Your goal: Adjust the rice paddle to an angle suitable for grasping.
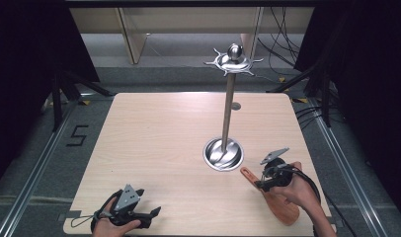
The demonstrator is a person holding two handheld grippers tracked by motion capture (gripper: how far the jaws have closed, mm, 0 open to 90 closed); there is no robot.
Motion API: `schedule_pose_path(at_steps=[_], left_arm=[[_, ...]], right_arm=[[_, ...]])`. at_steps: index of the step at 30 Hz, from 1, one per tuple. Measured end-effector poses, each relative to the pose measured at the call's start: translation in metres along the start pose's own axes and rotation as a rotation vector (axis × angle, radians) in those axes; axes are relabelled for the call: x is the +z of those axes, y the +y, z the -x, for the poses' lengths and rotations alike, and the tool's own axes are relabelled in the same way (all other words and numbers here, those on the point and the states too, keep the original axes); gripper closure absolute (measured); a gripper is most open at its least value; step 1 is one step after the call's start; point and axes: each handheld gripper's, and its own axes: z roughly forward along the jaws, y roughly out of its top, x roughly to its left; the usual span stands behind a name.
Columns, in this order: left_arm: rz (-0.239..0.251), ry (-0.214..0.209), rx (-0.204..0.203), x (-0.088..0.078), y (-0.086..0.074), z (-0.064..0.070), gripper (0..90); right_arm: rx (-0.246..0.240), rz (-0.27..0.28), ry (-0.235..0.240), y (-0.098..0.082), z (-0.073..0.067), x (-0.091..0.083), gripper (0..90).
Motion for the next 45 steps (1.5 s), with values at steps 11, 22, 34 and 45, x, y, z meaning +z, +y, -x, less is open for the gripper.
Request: schedule_pose_path(at_steps=[11, 22, 34, 45], left_arm=[[0.012, -0.003, -0.014, 0.001, 0.0, 0.001, 16.0], [0.016, -0.01, -0.038, 0.001, -0.001, 0.003, 16.0], [0.013, -0.003, -0.016, 0.001, 0.0, 0.001, 16.0], [-0.004, 0.001, 0.017, 0.0, 0.0, -0.001, 16.0]], right_arm=[[-0.1, -0.09, 0.013, 0.015, 0.0, 0.014, 59.7], [-0.177, -0.173, 0.027, 0.022, -0.002, 0.021, 63.6], [-0.241, -0.243, 0.037, 0.021, -0.008, 0.019, 65.9], [-0.286, -0.311, 0.033, 0.028, -0.013, 0.021, 66.0]])
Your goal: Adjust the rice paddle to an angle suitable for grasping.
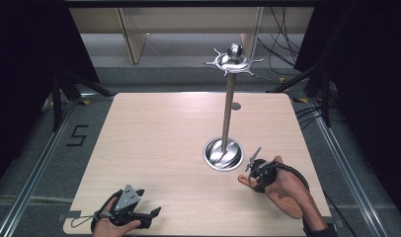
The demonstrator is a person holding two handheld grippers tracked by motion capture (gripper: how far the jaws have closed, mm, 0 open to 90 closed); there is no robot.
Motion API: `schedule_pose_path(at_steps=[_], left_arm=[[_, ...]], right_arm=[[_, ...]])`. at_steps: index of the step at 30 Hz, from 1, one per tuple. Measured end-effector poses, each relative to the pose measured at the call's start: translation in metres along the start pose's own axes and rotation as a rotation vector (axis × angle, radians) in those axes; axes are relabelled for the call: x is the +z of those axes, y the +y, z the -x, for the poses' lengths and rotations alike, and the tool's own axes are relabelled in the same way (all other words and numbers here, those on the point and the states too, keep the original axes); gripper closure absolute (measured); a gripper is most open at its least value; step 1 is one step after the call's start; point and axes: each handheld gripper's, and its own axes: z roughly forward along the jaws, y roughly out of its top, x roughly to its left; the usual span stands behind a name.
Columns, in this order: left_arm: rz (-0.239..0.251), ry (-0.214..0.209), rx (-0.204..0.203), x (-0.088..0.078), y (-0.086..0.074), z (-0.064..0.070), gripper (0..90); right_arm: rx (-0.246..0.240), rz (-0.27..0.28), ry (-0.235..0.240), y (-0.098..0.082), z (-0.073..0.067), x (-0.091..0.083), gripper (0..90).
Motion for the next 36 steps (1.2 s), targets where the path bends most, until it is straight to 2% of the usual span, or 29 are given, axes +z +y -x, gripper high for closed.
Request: schedule_pose_path(at_steps=[2, 4, 6, 7, 8, 9, 11, 12, 14, 16, 17, 19, 20, 21, 22, 23, 24, 25, 26, 27, 28, 29, 30, 31, 32, 33, 34, 35, 36], left_arm=[[-0.002, -0.005, -0.026, -0.001, -0.001, 0.002, 16.1], [-0.002, -0.004, -0.024, -0.001, -0.001, 0.001, 16.1], [0.021, -0.001, -0.07, 0.001, -0.001, 0.004, 16.0], [-0.004, -0.007, -0.05, -0.001, -0.001, 0.003, 16.0], [0.002, 0.003, -0.049, 0.0, -0.001, 0.004, 16.0], [-0.001, 0.001, -0.049, -0.001, -0.001, 0.003, 16.0], [0.029, -0.007, -0.065, 0.001, -0.001, 0.004, 16.0], [-0.002, -0.009, -0.022, -0.001, 0.0, 0.001, 16.0], [0.003, -0.001, -0.014, -0.001, 0.0, 0.001, 16.0], [0.017, -0.003, -0.042, 0.0, -0.001, 0.003, 16.0], [-0.001, -0.005, -0.022, -0.001, 0.0, 0.002, 16.0], [-0.002, -0.006, -0.026, -0.001, -0.001, 0.002, 16.0], [0.016, 0.0, -0.062, 0.001, -0.001, 0.004, 16.0], [-0.002, -0.003, -0.042, -0.001, -0.001, 0.002, 16.0], [0.018, -0.001, -0.072, 0.001, -0.001, 0.004, 16.0], [-0.002, -0.005, -0.021, -0.001, -0.001, 0.001, 16.0], [0.017, 0.0, -0.07, 0.001, -0.001, 0.004, 16.0], [0.009, 0.0, -0.065, 0.0, -0.001, 0.004, 16.1], [-0.003, -0.003, -0.032, -0.001, 0.0, 0.002, 16.0], [0.023, 0.0, -0.08, 0.001, -0.001, 0.005, 16.0], [-0.003, -0.003, -0.048, -0.001, -0.001, 0.003, 16.0], [-0.001, -0.002, -0.037, -0.001, -0.001, 0.002, 16.1], [0.022, -0.003, -0.078, 0.0, -0.001, 0.004, 16.1], [0.02, -0.003, -0.052, 0.0, -0.001, 0.003, 16.1], [0.021, -0.003, -0.053, 0.0, -0.001, 0.003, 16.1], [-0.003, -0.002, -0.048, -0.001, -0.001, 0.003, 16.1], [-0.002, -0.004, -0.049, -0.001, -0.001, 0.003, 16.1], [0.002, -0.001, -0.019, 0.0, 0.0, 0.001, 16.1], [0.008, 0.002, -0.027, 0.0, 0.0, 0.002, 16.0]], right_arm=[[0.007, -0.015, -0.002, 0.002, 0.0, 0.0, 66.1], [0.0, -0.025, 0.0, 0.003, 0.0, 0.0, 66.1], [0.002, -0.037, 0.001, 0.005, -0.001, 0.0, 66.2], [-0.004, -0.041, -0.003, 0.005, -0.001, 0.001, 66.2], [-0.021, -0.043, -0.002, 0.006, 0.0, 0.001, 66.3], [-0.011, -0.051, -0.003, 0.006, -0.001, 0.001, 66.3], [-0.02, -0.052, -0.005, 0.007, -0.001, 0.002, 66.3], [-0.017, -0.056, -0.008, 0.007, -0.002, 0.001, 66.3], [-0.022, -0.059, -0.014, 0.008, -0.003, 0.001, 66.3], [-0.034, -0.059, -0.014, 0.008, -0.002, 0.002, 66.4], [-0.033, -0.067, -0.016, 0.008, -0.004, 0.001, 66.3], [-0.05, -0.062, -0.018, 0.007, -0.003, 0.001, 66.4], [-0.049, -0.058, -0.018, 0.006, -0.003, 0.001, 66.4], [-0.031, -0.055, -0.022, 0.006, -0.004, 0.001, 66.4], [-0.035, -0.056, -0.018, 0.005, -0.004, 0.0, 66.4], [-0.049, -0.041, -0.023, 0.004, -0.003, 0.0, 66.4], [-0.038, -0.038, -0.016, 0.003, -0.004, -0.003, 66.4], [-0.008, -0.033, -0.025, 0.002, -0.005, -0.005, 66.4], [-0.011, -0.021, -0.023, 0.002, -0.004, -0.007, 66.5], [-0.03, -0.007, -0.025, 0.001, -0.002, -0.008, 66.4], [-0.032, -0.002, -0.025, 0.0, -0.002, -0.011, 66.4], [-0.017, 0.017, -0.028, -0.002, -0.002, -0.013, 66.4], [-0.019, 0.023, -0.022, -0.003, -0.001, -0.016, 66.4], [0.014, 0.037, -0.03, -0.006, 0.0, -0.019, 66.5], [0.009, 0.067, -0.052, -0.009, 0.0, -0.02, 66.5], [0.016, 0.077, -0.059, -0.011, 0.0, -0.022, 66.9], [0.01, 0.094, -0.057, -0.013, 0.001, -0.024, 67.0], [0.027, 0.121, -0.053, -0.016, 0.001, -0.028, 67.0], [0.042, 0.134, -0.052, -0.018, 0.0, -0.03, 67.0]])
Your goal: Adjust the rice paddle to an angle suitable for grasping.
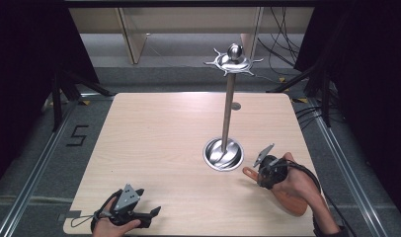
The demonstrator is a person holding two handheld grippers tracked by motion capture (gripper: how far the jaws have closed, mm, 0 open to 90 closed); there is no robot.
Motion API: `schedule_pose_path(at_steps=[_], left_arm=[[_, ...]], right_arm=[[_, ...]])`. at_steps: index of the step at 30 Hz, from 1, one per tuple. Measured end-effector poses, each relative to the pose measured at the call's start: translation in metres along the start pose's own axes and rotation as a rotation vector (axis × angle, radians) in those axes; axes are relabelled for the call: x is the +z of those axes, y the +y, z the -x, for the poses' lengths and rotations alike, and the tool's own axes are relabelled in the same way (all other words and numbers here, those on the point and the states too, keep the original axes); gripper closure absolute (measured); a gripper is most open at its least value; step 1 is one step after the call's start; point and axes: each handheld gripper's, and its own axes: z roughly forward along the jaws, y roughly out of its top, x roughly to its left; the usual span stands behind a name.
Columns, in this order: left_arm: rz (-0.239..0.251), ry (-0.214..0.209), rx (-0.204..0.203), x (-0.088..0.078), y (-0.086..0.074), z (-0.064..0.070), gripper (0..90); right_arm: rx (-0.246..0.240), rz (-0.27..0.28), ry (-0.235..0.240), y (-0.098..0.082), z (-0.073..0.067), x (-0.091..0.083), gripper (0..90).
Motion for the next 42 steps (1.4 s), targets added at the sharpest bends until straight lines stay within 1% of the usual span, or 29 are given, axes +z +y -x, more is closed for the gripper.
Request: schedule_pose_path(at_steps=[3, 4, 5, 6, 7, 8, 9, 10, 11, 12, 13, 14, 16, 19, 20, 21, 23, 25, 27, 28, 29, 30, 31, 33, 34, 37, 38, 39, 42], left_arm=[[-0.009, -0.007, 0.006, 0.0, 0.0, 0.0, 16.0], [0.008, 0.002, -0.038, 0.001, -0.001, 0.002, 16.0], [0.011, -0.002, -0.049, 0.001, -0.001, 0.003, 16.0], [0.0, -0.002, -0.031, 0.0, -0.001, 0.002, 16.0], [-0.012, -0.005, -0.02, -0.001, -0.001, 0.001, 16.0], [-0.004, -0.004, -0.036, 0.0, -0.001, 0.002, 16.0], [-0.004, 0.001, -0.027, 0.0, -0.001, 0.001, 16.0], [-0.001, -0.002, -0.033, 0.0, -0.001, 0.002, 16.0], [0.013, -0.001, -0.052, 0.001, -0.001, 0.003, 16.0], [-0.007, 0.002, -0.022, 0.0, -0.001, 0.001, 16.0], [-0.007, 0.002, -0.022, 0.0, -0.001, 0.001, 16.0], [-0.004, 0.0, -0.023, 0.0, -0.001, 0.001, 16.0], [0.008, -0.006, -0.048, 0.001, -0.001, 0.003, 16.0], [-0.008, -0.002, 0.007, 0.0, 0.0, 0.0, 16.0], [0.005, 0.001, -0.038, 0.001, -0.001, 0.002, 16.0], [0.001, -0.001, -0.013, 0.0, 0.0, 0.001, 16.0], [-0.011, -0.002, -0.018, -0.001, -0.001, 0.001, 16.0], [0.016, 0.002, -0.029, 0.001, 0.0, 0.002, 16.0], [0.015, 0.002, -0.029, 0.001, 0.0, 0.002, 16.0], [-0.009, -0.001, -0.002, -0.001, 0.0, 0.0, 16.0], [0.013, 0.001, -0.029, 0.001, 0.0, 0.002, 16.0], [0.013, 0.001, -0.029, 0.0, 0.0, 0.002, 16.0], [0.013, -0.002, -0.029, 0.0, 0.0, 0.001, 16.0], [-0.008, -0.001, -0.006, -0.001, 0.0, 0.0, 16.0], [0.012, 0.001, -0.029, 0.0, 0.0, 0.002, 16.0], [0.012, 0.001, -0.028, 0.0, 0.0, 0.002, 16.0], [-0.009, -0.001, -0.005, -0.001, 0.0, 0.0, 16.0], [0.015, 0.001, -0.034, 0.001, 0.0, 0.002, 16.0], [0.0, 0.0, -0.013, -0.001, 0.0, 0.0, 16.0]], right_arm=[[-0.002, 0.048, -0.012, -0.007, 0.003, -0.011, 67.0], [0.001, 0.072, -0.023, -0.009, 0.004, -0.014, 67.0], [0.005, 0.082, -0.029, -0.012, 0.005, -0.018, 67.0], [0.001, 0.096, -0.034, -0.013, 0.007, -0.02, 67.1], [0.043, 0.152, -0.044, -0.016, 0.005, -0.021, 67.0], [0.025, 0.139, -0.027, -0.017, 0.008, -0.026, 67.1], [0.021, 0.158, -0.021, -0.019, 0.009, -0.03, 67.0], [0.049, 0.168, -0.027, -0.02, 0.009, -0.035, 67.0], [0.037, 0.172, -0.008, -0.022, 0.012, -0.039, 67.1], [0.062, 0.188, -0.013, -0.022, 0.011, -0.042, 67.1], [0.062, 0.188, -0.013, -0.022, 0.011, -0.042, 67.1], [0.085, 0.248, -0.015, -0.025, 0.012, -0.047, 67.0], [0.117, 0.308, -0.01, -0.026, 0.012, -0.051, 67.1], [0.106, 0.342, -0.005, -0.027, 0.015, -0.059, 67.1], [0.115, 0.333, 0.015, -0.027, 0.015, -0.063, 67.0], [0.102, 0.366, 0.006, -0.028, 0.016, -0.063, 67.0], [0.098, 0.389, -0.003, -0.029, 0.017, -0.065, 67.0], [0.112, 0.427, 0.001, -0.03, 0.02, -0.069, 67.1], [0.101, 0.447, 0.002, -0.032, 0.023, -0.075, 67.1], [0.099, 0.463, 0.001, -0.032, 0.024, -0.077, 67.0], [0.112, 0.468, 0.005, -0.033, 0.024, -0.082, 67.0], [0.129, 0.504, -0.001, -0.033, 0.023, -0.083, 67.0], [0.134, 0.49, 0.001, -0.034, 0.023, -0.087, 67.1], [0.125, 0.528, -0.02, -0.034, 0.023, -0.091, 67.0], [0.113, 0.509, -0.009, -0.035, 0.024, -0.096, 67.1], [0.117, 0.542, -0.027, -0.034, 0.025, -0.106, 67.0], [0.108, 0.561, -0.036, -0.033, 0.025, -0.109, 67.1], [0.104, 0.578, -0.036, -0.032, 0.025, -0.112, 67.1], [0.109, 0.61, -0.046, -0.028, 0.024, -0.121, 67.1]])
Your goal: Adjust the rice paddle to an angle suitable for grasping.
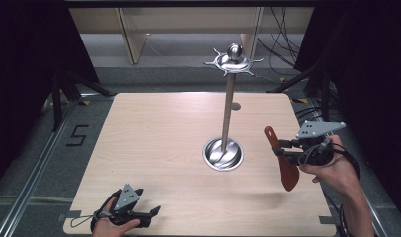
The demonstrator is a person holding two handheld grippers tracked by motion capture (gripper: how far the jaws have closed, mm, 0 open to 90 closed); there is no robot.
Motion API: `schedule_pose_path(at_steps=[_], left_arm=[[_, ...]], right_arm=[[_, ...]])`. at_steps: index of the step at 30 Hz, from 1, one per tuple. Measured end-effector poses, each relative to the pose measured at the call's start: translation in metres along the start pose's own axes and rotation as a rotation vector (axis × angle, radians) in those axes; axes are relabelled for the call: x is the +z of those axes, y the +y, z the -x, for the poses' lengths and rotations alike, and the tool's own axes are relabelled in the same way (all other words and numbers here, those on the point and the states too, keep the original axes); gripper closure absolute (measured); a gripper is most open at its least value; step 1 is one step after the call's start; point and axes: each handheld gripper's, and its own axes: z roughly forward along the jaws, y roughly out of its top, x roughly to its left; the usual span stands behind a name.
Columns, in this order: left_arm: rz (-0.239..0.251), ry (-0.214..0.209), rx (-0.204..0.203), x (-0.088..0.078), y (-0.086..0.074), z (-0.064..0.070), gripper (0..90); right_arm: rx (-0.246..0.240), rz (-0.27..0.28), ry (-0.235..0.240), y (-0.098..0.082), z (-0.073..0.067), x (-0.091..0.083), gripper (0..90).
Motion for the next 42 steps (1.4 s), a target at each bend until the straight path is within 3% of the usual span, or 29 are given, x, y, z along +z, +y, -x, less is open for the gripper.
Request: schedule_pose_path(at_steps=[3, 5, 8, 11, 12, 13, 15, 16, 17, 18, 19, 20, 22, 23, 24, 26, 29, 32, 33, 34, 36, 37, 38, 40, 41, 42], left_arm=[[0.013, -0.004, -0.017, 0.001, 0.0, 0.001, 16.0], [-0.008, -0.002, 0.009, -0.001, 0.0, -0.001, 16.0], [0.014, -0.004, -0.02, 0.001, 0.0, 0.001, 16.0], [0.0, -0.003, -0.004, 0.0, 0.0, 0.0, 16.0], [0.023, -0.003, -0.019, 0.002, 0.0, 0.001, 16.0], [-0.003, -0.003, -0.035, 0.001, -0.001, 0.001, 16.0], [0.012, -0.003, -0.006, 0.001, 0.0, 0.0, 16.0], [-0.008, -0.006, 0.005, -0.001, 0.0, -0.001, 16.0], [-0.002, -0.002, -0.026, 0.0, -0.001, 0.0, 16.0], [-0.006, 0.002, -0.028, 0.0, -0.001, 0.0, 16.0], [0.022, -0.006, -0.052, 0.002, -0.001, 0.002, 16.0], [-0.006, 0.002, 0.035, 0.0, 0.001, -0.004, 16.0], [-0.006, 0.007, 0.024, 0.0, 0.0, -0.003, 16.0], [-0.007, 0.004, 0.046, 0.0, 0.001, -0.005, 16.0], [0.013, -0.007, -0.013, 0.001, 0.0, -0.001, 16.0], [-0.002, -0.005, 0.017, 0.0, 0.0, -0.002, 16.0], [0.014, -0.005, -0.004, 0.001, 0.0, -0.001, 16.0], [-0.006, 0.003, 0.041, -0.001, 0.001, -0.004, 16.0], [0.009, 0.0, 0.016, 0.0, 0.001, -0.003, 16.0], [0.013, -0.004, -0.004, 0.001, 0.0, -0.001, 16.0], [-0.008, -0.011, 0.005, -0.001, 0.0, -0.001, 16.0], [0.013, -0.006, -0.012, 0.001, 0.0, 0.0, 16.0], [-0.001, -0.004, 0.018, 0.0, 0.001, -0.002, 16.0], [0.016, -0.009, -0.018, 0.001, 0.0, 0.0, 16.0], [-0.007, -0.011, 0.003, -0.001, 0.0, -0.001, 16.0], [0.008, -0.007, -0.046, 0.001, -0.001, 0.002, 16.0]], right_arm=[[-0.015, 0.019, -0.002, 0.007, 0.0, -0.003, 67.0], [-0.006, 0.036, -0.006, 0.011, -0.002, -0.004, 67.0], [-0.022, 0.056, -0.008, 0.018, -0.003, -0.007, 67.0], [-0.036, 0.093, -0.036, 0.027, -0.003, -0.011, 67.0], [-0.052, 0.11, -0.03, 0.03, -0.003, -0.012, 67.0], [-0.025, 0.108, -0.031, 0.034, -0.005, -0.015, 67.1], [-0.037, 0.142, -0.048, 0.04, -0.005, -0.019, 67.0], [-0.042, 0.152, -0.052, 0.044, -0.006, -0.021, 67.0], [-0.045, 0.159, -0.051, 0.047, -0.007, -0.022, 67.1], [-0.053, 0.175, -0.059, 0.051, -0.007, -0.024, 67.0], [-0.041, 0.174, -0.055, 0.054, -0.009, -0.026, 67.0], [-0.064, 0.185, -0.058, 0.058, -0.008, -0.028, 67.0], [-0.072, 0.21, -0.068, 0.065, -0.011, -0.03, 67.0], [-0.067, 0.198, -0.057, 0.068, -0.012, -0.032, 67.0], [-0.075, 0.214, -0.065, 0.071, -0.012, -0.033, 67.0], [-0.082, 0.227, -0.073, 0.076, -0.014, -0.035, 67.0], [-0.088, 0.254, -0.078, 0.082, -0.016, -0.037, 67.1], [-0.099, 0.255, -0.078, 0.088, -0.017, -0.039, 67.0], [-0.116, 0.252, -0.077, 0.089, -0.015, -0.04, 67.1], [-0.099, 0.265, -0.084, 0.09, -0.016, -0.039, 67.1], [-0.103, 0.261, -0.071, 0.093, -0.016, -0.04, 67.1], [-0.093, 0.263, -0.087, 0.094, -0.017, -0.04, 67.1], [-0.107, 0.26, -0.078, 0.095, -0.016, -0.041, 67.0], [-0.103, 0.281, -0.088, 0.097, -0.016, -0.04, 67.1], [-0.11, 0.275, -0.08, 0.099, -0.016, -0.041, 67.0], [-0.099, 0.269, -0.08, 0.1, -0.018, -0.042, 67.1]])
